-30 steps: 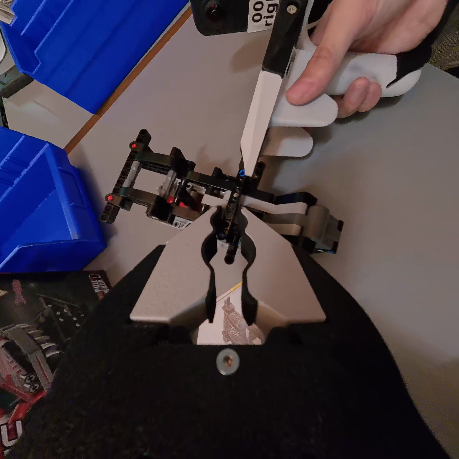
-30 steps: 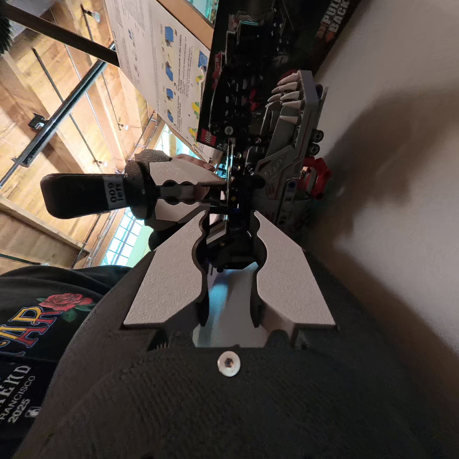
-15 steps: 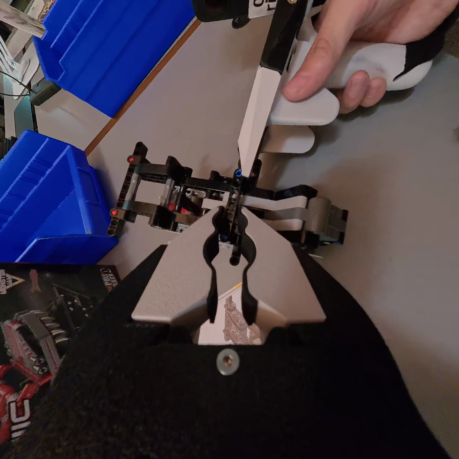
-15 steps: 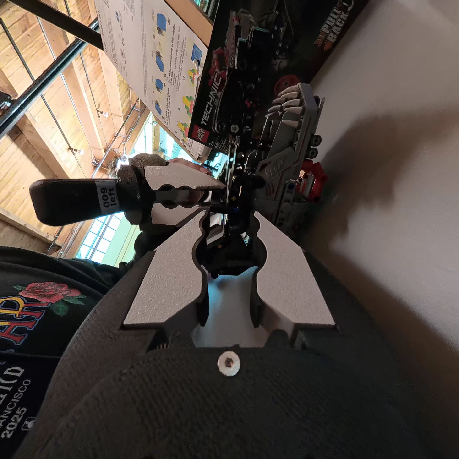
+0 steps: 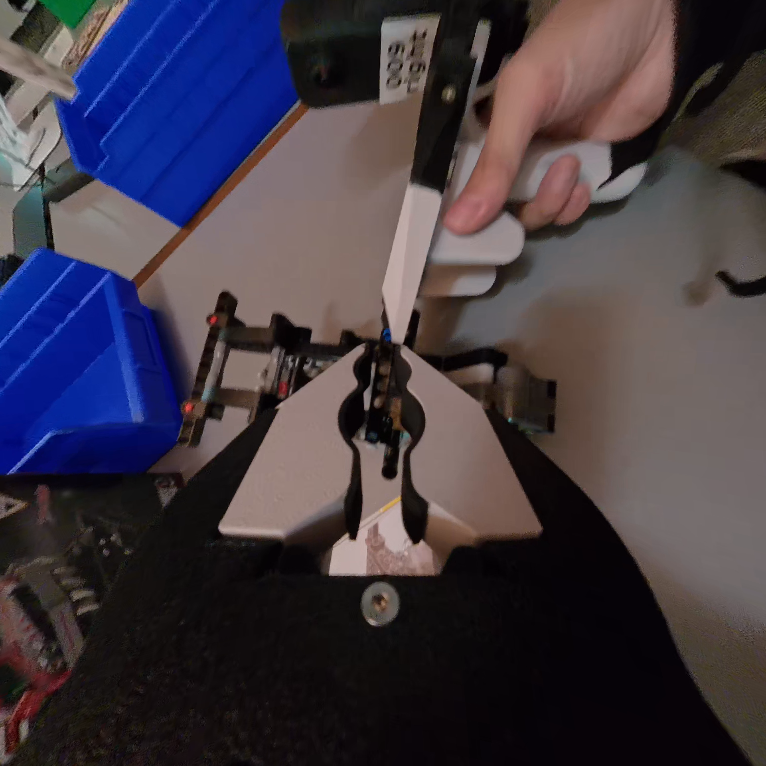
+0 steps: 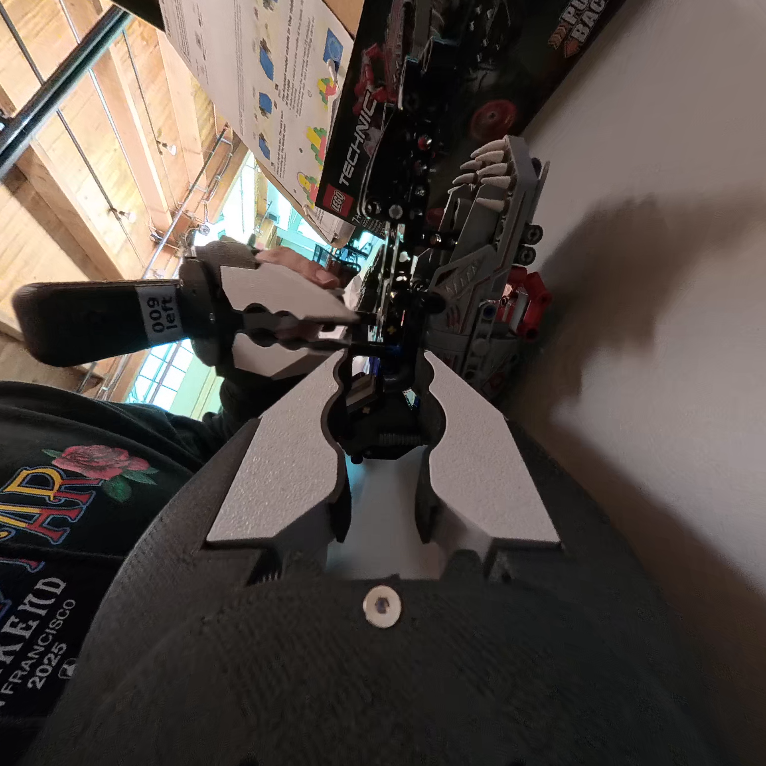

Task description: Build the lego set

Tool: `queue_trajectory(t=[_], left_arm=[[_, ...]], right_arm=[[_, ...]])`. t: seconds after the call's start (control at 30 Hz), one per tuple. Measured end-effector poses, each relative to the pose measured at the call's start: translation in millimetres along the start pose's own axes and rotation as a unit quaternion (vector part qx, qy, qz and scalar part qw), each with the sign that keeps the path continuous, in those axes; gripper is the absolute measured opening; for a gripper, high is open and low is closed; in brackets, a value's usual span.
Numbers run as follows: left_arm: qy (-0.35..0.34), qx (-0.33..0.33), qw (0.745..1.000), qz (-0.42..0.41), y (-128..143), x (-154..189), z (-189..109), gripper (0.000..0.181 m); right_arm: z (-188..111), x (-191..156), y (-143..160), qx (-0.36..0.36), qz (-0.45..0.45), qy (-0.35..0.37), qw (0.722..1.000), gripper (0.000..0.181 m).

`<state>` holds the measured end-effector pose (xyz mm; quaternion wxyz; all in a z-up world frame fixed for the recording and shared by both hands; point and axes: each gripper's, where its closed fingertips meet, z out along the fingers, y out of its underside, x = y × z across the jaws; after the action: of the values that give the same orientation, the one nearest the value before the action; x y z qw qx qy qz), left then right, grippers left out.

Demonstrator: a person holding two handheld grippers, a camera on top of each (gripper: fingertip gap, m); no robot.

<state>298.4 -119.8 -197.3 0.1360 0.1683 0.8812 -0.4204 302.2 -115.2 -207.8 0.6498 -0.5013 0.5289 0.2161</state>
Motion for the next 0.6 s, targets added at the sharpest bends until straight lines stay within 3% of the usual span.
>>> queue_trajectory(t=[0.17, 0.4, 0.6], left_arm=[[0.031, -0.038, 0.999, 0.009, 5.2, 0.6, 9.6, 0.010], [0.087, -0.014, 0.995, -0.055, 4.6, 4.7, 6.4, 0.008], [0.088, 0.015, 0.995, -0.054, 2.7, 2.9, 7.1, 0.007]], right_arm=[[-0.4, 0.0, 0.4, -0.007, -0.014, 0.001, 1.000, 0.030], [1.3, -0.2, 0.4, -0.012, -0.015, -0.002, 1.000, 0.030], [0.7, 0.4, -1.2, -0.013, 0.008, -0.006, 1.000, 0.030]])
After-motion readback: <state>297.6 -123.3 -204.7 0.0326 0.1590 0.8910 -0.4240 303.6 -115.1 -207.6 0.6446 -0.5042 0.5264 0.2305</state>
